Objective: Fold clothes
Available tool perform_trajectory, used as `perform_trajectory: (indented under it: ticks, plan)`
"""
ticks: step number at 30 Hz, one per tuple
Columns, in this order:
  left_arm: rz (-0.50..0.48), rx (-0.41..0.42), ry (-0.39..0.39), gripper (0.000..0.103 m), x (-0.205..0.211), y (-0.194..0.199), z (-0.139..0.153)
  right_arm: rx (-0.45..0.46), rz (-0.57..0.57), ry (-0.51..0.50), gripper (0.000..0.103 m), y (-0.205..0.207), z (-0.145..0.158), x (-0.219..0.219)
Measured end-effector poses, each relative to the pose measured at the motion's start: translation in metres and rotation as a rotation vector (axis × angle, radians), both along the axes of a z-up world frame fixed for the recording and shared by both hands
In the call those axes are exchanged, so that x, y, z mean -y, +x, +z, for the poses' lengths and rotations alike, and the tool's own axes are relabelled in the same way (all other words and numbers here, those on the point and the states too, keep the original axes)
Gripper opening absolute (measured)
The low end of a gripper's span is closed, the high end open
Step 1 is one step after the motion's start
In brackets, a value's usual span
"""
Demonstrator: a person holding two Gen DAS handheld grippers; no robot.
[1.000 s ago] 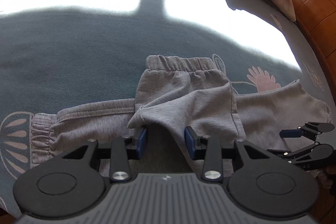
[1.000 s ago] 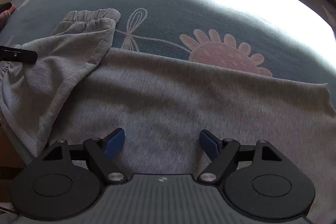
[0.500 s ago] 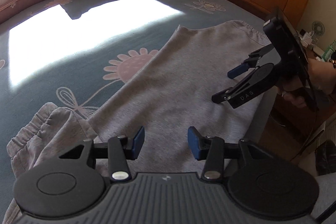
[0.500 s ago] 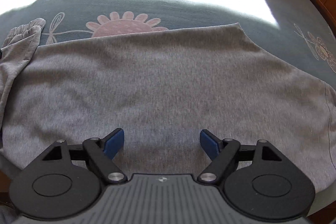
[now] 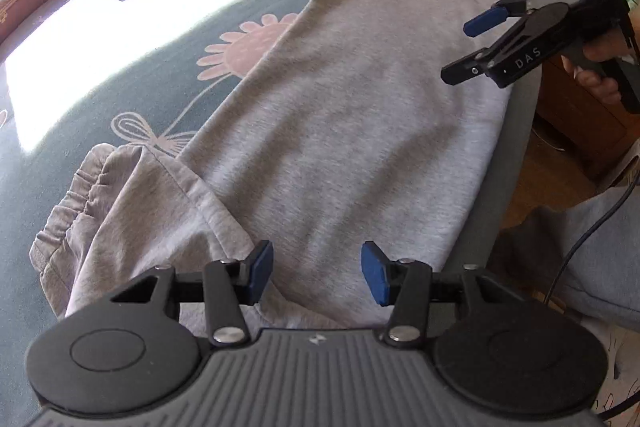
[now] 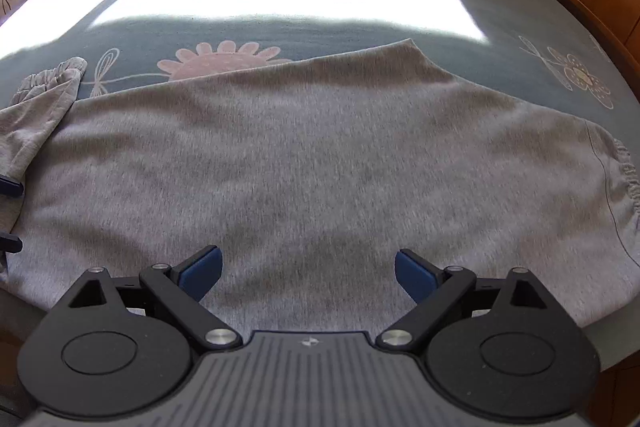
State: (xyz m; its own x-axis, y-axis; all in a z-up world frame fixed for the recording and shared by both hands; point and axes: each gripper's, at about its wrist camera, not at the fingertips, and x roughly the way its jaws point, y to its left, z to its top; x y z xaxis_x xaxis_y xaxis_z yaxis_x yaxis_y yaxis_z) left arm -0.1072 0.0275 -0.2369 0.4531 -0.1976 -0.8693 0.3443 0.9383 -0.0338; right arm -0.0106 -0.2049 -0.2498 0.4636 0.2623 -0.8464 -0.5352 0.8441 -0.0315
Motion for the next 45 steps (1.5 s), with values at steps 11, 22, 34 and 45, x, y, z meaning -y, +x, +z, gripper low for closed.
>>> perform_trajectory:
  ticks: [11, 22, 34, 45]
  plan:
    - [0.154, 0.154, -0.269, 0.049, 0.109, 0.184, 0.0, 0.005, -0.024, -0.007, 0.096, 0.074, 0.008, 0.113]
    - [0.259, 0.15, -0.196, 0.05, 0.121, 0.248, -0.028, -0.028, -0.116, 0.124, 0.096, 0.092, -0.002, 0.16]
    - [0.058, 0.168, -0.139, 0.058, 0.174, 0.25, -0.036, -0.027, 0.001, 0.041, 0.099, 0.067, -0.021, 0.146]
    - [0.045, 0.097, -0.107, 0.06, 0.154, 0.156, -0.01, -0.003, -0.014, -0.007, 0.099, 0.066, -0.006, 0.128]
